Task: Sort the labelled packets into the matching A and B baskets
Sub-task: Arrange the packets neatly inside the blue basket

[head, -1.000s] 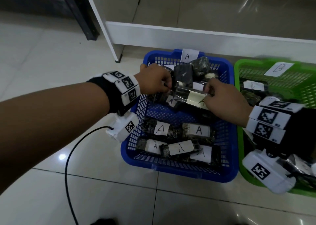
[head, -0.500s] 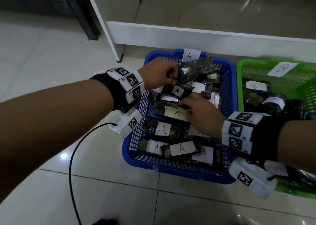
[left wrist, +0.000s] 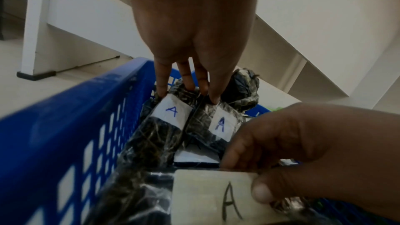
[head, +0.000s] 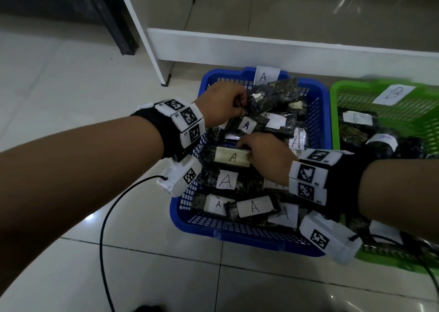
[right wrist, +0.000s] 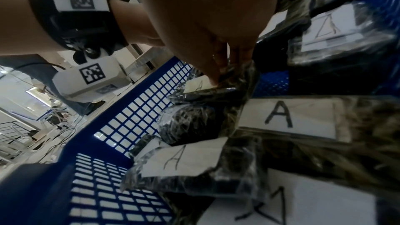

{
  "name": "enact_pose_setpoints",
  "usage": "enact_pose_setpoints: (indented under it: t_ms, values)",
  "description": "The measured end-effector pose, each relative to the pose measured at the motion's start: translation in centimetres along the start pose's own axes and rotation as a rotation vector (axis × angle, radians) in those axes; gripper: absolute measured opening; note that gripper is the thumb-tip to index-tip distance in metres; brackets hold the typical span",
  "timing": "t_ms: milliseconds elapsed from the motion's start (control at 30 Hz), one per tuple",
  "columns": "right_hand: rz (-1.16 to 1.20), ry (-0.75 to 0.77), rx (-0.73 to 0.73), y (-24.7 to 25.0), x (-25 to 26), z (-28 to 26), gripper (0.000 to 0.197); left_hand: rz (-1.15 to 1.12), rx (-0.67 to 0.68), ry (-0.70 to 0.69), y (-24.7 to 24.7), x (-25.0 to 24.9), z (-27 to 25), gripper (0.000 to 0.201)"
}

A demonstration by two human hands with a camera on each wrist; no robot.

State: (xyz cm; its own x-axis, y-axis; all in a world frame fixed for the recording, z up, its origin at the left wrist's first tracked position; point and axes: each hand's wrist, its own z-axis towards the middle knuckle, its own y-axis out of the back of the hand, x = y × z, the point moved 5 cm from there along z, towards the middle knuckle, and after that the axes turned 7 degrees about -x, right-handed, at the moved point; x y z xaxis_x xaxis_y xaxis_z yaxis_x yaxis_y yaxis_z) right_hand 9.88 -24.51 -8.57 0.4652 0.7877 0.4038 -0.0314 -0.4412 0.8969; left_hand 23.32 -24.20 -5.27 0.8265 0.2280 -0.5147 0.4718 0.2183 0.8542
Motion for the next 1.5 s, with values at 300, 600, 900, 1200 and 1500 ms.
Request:
enact_pose_setpoints:
  t_ms: [300, 600, 900, 1200, 1500]
  values:
    - [-0.042, 0.033, 0.008, -0.5, -1.2, -0.3, 0.018, 0.007, -0.063, 0.076, 1.0, 1.6, -0.3, 0.043]
    - [-0.182, 0.108, 0.064, -0.4, -0.1, -0.5, 0.018, 0.107, 0.127, 0.136, -0.6, 1.5, -0.6, 0.072]
    - [-0.014, 0.07, 0.2, 0.1, -0.7, -0.1, 0.024, -0.186, -0.021, 0.154, 2.0, 0.9, 0.3, 0.047]
    - [-0.028, 0.111, -0.506, 7.9, -1.1, -1.4, 0.013, -0.297, 0.108, 0.394, 2.3, 2.3, -1.9, 0.038]
    - [0.116, -0.108, -0.232, 7.0, -4.6, 1.4, 0.042, -0.101, 0.287, 0.33, 0.2, 0.9, -2.8, 0.035]
